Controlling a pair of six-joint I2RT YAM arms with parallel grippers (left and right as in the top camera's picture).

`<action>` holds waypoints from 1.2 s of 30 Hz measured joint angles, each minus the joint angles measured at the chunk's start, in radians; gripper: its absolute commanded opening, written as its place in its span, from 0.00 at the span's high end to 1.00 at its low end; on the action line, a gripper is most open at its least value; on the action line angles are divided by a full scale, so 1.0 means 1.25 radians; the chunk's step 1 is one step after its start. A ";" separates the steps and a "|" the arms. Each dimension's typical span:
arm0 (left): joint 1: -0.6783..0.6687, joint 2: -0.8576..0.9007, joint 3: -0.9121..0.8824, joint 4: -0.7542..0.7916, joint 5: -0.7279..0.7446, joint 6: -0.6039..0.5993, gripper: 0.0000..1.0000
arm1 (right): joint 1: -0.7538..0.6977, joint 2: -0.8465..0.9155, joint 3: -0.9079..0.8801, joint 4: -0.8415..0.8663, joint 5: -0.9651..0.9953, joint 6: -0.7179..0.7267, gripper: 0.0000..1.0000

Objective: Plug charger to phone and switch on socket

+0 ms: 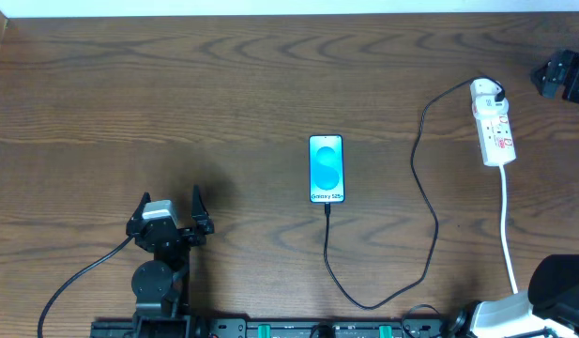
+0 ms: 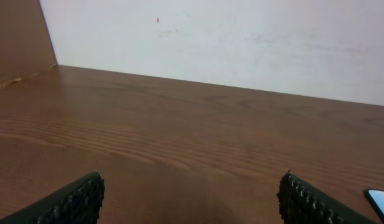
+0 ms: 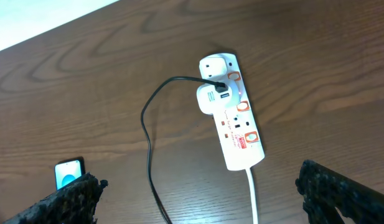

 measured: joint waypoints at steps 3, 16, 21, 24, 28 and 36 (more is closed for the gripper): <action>0.000 0.000 0.000 0.000 0.000 0.000 0.11 | 0.000 0.000 0.000 0.000 0.000 0.000 0.01; 0.000 0.000 0.000 0.000 0.003 0.000 0.11 | 0.155 -0.054 -0.233 0.440 0.013 0.002 0.01; 0.000 0.000 0.000 -0.001 0.006 0.002 0.11 | 0.247 -0.199 -0.539 0.749 0.008 0.000 0.01; 0.000 0.000 0.001 -0.002 0.009 0.002 0.11 | 0.265 -0.301 -0.719 0.916 0.005 0.001 0.01; 0.000 0.000 0.001 -0.002 0.010 0.002 0.11 | 0.268 -0.453 -0.983 1.124 0.010 0.001 0.01; 0.000 0.000 0.001 -0.003 0.014 0.003 0.11 | 0.269 -0.715 -1.344 1.340 0.063 0.000 0.01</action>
